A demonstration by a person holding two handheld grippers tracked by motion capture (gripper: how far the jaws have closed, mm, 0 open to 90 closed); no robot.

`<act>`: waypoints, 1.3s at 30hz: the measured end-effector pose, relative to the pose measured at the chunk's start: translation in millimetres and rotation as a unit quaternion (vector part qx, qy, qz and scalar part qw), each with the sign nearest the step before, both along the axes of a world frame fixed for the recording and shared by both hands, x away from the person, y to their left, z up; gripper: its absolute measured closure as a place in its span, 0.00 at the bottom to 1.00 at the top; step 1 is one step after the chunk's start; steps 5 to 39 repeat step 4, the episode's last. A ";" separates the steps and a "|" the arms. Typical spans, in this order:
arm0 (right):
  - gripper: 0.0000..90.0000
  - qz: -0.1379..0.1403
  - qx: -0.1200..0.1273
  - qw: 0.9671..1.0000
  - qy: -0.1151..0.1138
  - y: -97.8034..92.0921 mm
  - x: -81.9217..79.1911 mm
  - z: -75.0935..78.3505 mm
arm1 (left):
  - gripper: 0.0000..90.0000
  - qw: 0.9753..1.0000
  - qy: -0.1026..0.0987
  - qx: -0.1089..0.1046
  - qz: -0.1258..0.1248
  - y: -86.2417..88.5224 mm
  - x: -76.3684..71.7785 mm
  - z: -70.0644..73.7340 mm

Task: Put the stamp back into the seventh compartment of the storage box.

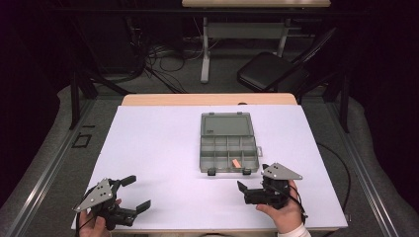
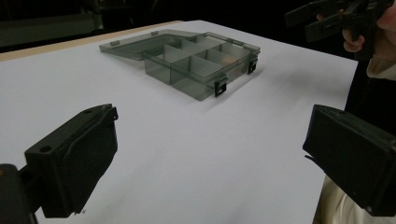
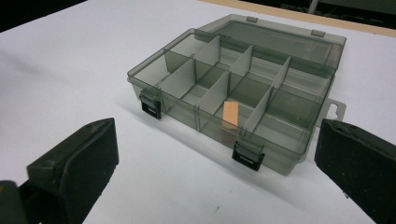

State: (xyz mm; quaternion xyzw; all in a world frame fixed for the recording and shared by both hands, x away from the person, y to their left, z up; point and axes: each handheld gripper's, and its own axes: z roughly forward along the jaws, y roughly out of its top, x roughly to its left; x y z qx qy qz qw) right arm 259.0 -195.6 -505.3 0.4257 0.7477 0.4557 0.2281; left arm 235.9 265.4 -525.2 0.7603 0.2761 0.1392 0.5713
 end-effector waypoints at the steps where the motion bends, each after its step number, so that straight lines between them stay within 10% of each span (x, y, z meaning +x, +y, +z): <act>1: 0.00 0.000 0.003 1.000 0.000 -0.8 -0.4 -1.1 | 0.03 1.000 0.000 0.000 0.000 0.0 0.1 0.1; 39: 0.00 -0.003 0.005 1.000 0.002 -4.3 -1.9 -3.0 | 0.03 1.000 -0.002 -0.001 -0.001 -0.2 0.5 0.0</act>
